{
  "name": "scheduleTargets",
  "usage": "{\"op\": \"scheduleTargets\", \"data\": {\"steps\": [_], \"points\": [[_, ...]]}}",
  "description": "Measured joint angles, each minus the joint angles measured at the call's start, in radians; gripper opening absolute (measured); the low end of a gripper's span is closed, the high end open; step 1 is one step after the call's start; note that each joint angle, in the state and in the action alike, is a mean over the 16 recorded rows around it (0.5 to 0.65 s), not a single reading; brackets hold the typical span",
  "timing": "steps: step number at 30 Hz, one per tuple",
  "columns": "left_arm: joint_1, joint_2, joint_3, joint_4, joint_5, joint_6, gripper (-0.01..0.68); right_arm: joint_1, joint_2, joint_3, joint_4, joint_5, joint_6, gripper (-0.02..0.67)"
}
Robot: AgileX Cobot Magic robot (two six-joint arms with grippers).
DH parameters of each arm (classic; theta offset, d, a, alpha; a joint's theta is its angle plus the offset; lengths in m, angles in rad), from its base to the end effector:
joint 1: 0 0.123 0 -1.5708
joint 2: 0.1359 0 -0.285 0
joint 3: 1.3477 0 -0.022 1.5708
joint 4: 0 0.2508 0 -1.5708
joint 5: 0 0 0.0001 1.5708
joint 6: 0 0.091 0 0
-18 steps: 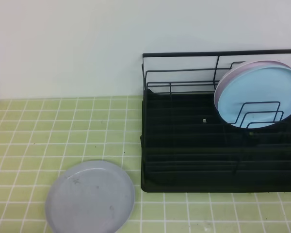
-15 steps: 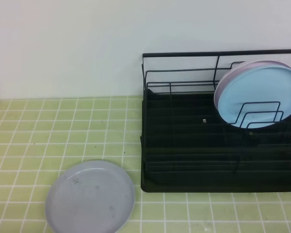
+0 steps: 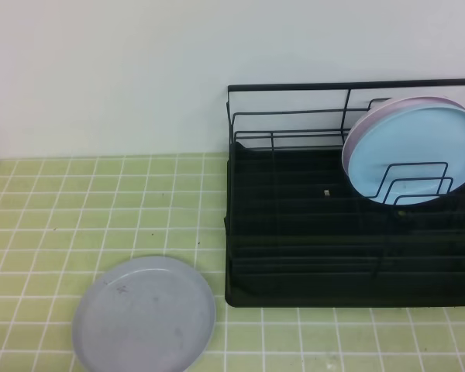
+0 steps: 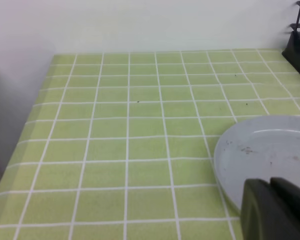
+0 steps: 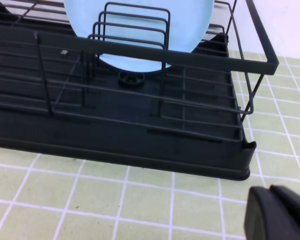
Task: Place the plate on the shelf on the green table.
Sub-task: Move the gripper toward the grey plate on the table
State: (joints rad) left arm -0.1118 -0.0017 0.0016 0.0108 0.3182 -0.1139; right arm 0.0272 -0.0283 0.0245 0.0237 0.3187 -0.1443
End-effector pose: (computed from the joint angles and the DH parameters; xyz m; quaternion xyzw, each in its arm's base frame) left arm 0.0537 -0.0057 0.1840 0.0021 0.7838 -0.0654 0.6175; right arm 0.0530 0.0021 0.1777 -0.0606 0.7805 -0.0265 0.6217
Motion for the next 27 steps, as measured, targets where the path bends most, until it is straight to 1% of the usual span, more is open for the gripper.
{"op": "scheduleTargets", "data": {"steps": [27], "points": [[0.0, 0.002, 0.0, 0.0, 0.0, 0.0, -0.003, 0.0, 0.0, 0.0, 0.0, 0.0, 0.0, -0.004]]}}
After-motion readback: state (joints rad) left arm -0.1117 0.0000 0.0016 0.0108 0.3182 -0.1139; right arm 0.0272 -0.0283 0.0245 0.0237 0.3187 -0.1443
